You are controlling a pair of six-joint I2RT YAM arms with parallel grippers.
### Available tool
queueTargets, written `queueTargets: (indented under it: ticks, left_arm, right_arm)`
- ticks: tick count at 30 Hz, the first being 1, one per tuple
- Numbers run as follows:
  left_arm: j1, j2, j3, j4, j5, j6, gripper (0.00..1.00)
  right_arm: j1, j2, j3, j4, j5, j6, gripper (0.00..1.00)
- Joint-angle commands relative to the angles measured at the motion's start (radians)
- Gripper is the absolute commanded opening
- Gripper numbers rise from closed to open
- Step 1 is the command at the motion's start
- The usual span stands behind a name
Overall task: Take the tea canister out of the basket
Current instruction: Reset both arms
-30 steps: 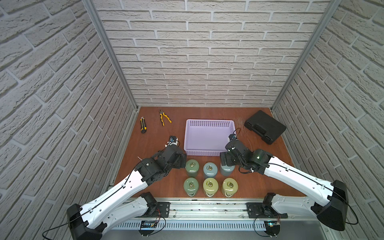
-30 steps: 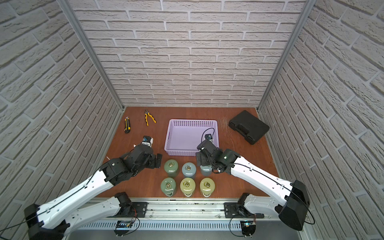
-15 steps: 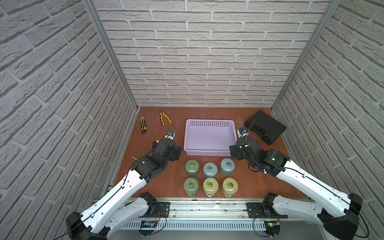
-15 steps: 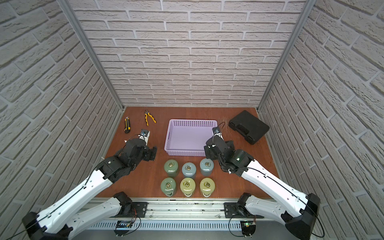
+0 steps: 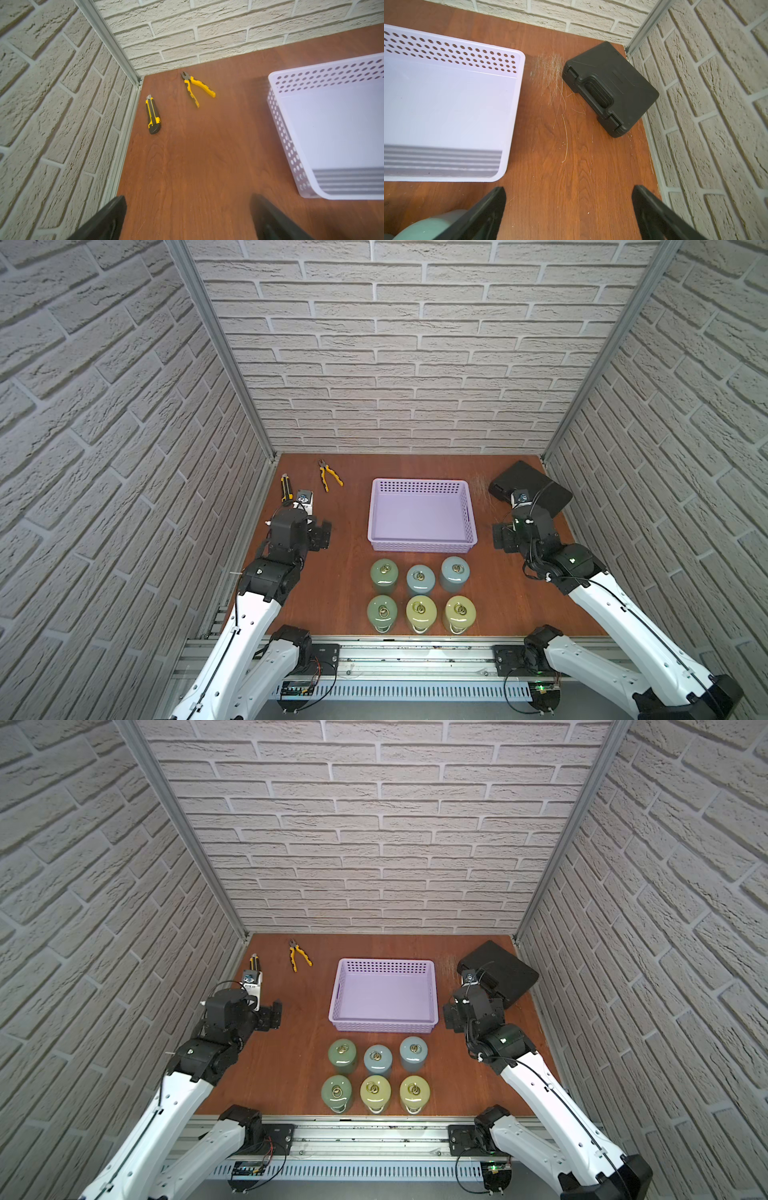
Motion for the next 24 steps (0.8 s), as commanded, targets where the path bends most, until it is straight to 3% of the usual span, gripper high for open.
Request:
queueTargets:
  ticks: [1,6,11,24]
  left_arm:
    - [0.083,0.013,-0.055,0.135,0.138,0.04,0.98]
    - [0.21,0.095,-0.211,0.416,0.251,0.016,0.98]
    - [0.282,0.255,-0.344,0.769,0.301,0.001,0.98]
    - [0.322,0.655,-0.396,1.247,0.392,0.03,0.98]
  right_arm:
    - [-0.036,0.002,-0.05,0.102,-0.019,0.015,0.99]
    - [-0.078,0.033,-0.155,0.293,-0.096,0.042,0.99]
    - [-0.109,0.081,-0.246,0.485,-0.112,0.015,0.99]
    - [-0.202,0.199,-0.342,0.776,-0.164,-0.055,0.99]
